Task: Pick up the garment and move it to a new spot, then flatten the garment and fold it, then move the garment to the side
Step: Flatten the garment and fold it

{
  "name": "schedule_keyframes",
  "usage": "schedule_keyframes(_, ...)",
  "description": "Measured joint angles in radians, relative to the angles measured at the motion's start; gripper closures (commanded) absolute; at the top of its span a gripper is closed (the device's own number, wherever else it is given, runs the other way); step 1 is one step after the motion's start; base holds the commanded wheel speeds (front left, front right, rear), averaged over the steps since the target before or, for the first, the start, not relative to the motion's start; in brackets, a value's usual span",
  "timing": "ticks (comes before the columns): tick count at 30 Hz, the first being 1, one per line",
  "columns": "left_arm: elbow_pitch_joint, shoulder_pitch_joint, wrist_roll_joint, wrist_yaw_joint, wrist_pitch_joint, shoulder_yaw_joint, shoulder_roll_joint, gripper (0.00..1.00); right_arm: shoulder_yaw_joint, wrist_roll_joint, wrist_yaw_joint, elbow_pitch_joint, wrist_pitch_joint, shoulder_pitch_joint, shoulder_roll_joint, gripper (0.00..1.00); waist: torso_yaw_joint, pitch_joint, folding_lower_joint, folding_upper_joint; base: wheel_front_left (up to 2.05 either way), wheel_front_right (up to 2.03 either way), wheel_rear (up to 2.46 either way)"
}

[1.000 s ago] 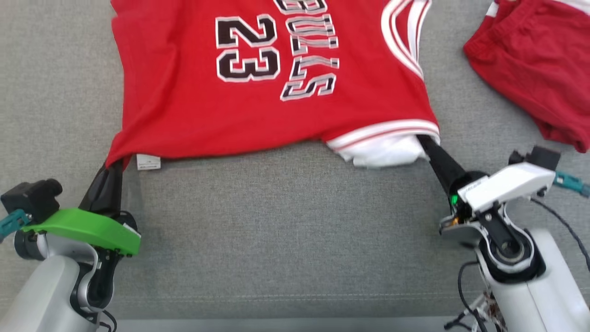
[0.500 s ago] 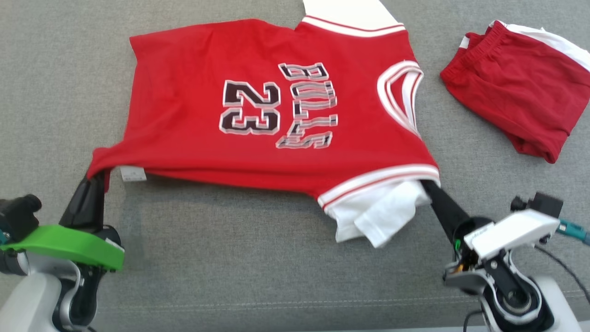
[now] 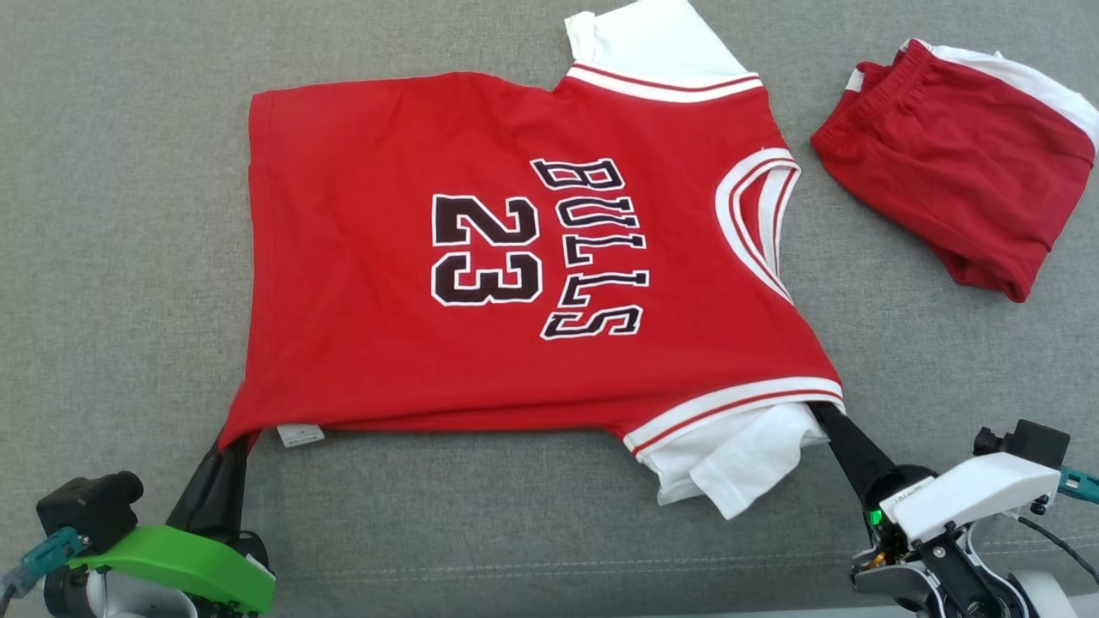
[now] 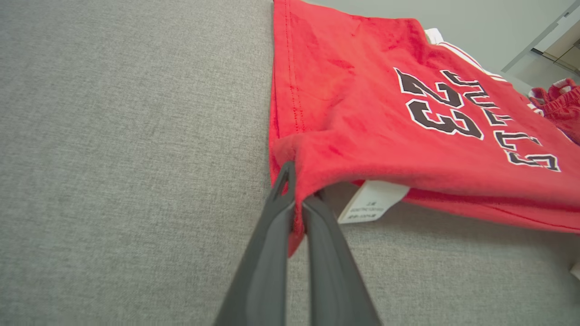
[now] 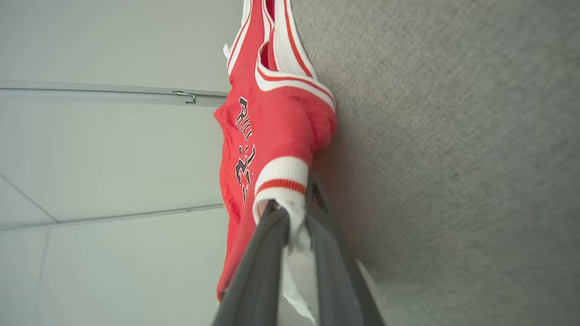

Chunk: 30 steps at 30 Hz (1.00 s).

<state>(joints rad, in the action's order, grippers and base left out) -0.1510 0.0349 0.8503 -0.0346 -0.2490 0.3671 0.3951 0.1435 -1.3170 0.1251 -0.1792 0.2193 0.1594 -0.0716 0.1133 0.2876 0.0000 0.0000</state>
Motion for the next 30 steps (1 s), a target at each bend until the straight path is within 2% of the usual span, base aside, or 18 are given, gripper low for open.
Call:
schedule_keyframes(7, 0.003, -0.029, -0.012, 0.008, 0.000, 0.008, -0.039, 1.00, 0.020, 0.085, 0.000, 0.035, -0.003, 0.015, -0.055, 1.00, 0.012, -0.009, 0.0000, 0.0000, 0.00, 0.00, 0.00)
schedule_keyframes(12, 0.004, -0.051, 0.020, 0.007, 0.001, 0.025, -0.067, 1.00, 0.032, 0.012, 0.001, 0.003, 0.006, 0.015, -0.002, 1.00, 0.017, -0.023, 0.0000, 0.0000, 0.00, 0.00, 0.00)
schedule_keyframes(14, 0.000, -0.073, 0.056, -0.002, 0.042, 0.045, -0.067, 1.00, 0.034, 0.016, 0.001, 0.003, 0.011, 0.017, -0.002, 1.00, 0.016, -0.028, 0.0000, 0.0000, 0.00, 0.00, 0.00)
schedule_keyframes(17, -0.018, -0.095, 0.083, -0.038, 0.152, 0.126, -0.063, 1.00, 0.018, 0.044, 0.001, 0.030, 0.010, 0.031, -0.027, 1.00, 0.019, -0.034, 0.0000, 0.0000, 0.00, 0.00, 0.00)
schedule_keyframes(19, -0.018, -0.098, 0.096, -0.055, 0.226, 0.166, -0.044, 1.00, 0.019, 0.047, 0.001, 0.036, 0.011, 0.042, -0.033, 1.00, 0.023, -0.036, 0.0000, 0.0000, 0.00, 0.00, 0.00)
schedule_keyframes(22, -0.006, -0.094, 0.119, -0.058, 0.287, 0.169, 0.013, 1.00, 0.026, 0.054, 0.001, 0.037, 0.020, 0.044, -0.031, 1.00, 0.023, -0.037, 0.0000, 0.0000, 0.00, 0.00, 0.00)
schedule_keyframes(26, 0.021, -0.060, 0.115, -0.058, 0.301, 0.106, 0.077, 1.00, 0.030, 0.060, 0.001, 0.021, 0.031, 0.038, -0.033, 1.00, 0.019, -0.036, 0.0000, 0.0000, 0.00, 0.00, 0.00)
schedule_keyframes(30, 0.049, -0.013, 0.138, -0.058, 0.330, 0.060, 0.104, 1.00, 0.048, 0.061, 0.001, -0.013, 0.064, 0.017, -0.046, 1.00, 0.010, -0.030, 0.0000, 0.0000, 0.00, 0.00, 0.00)
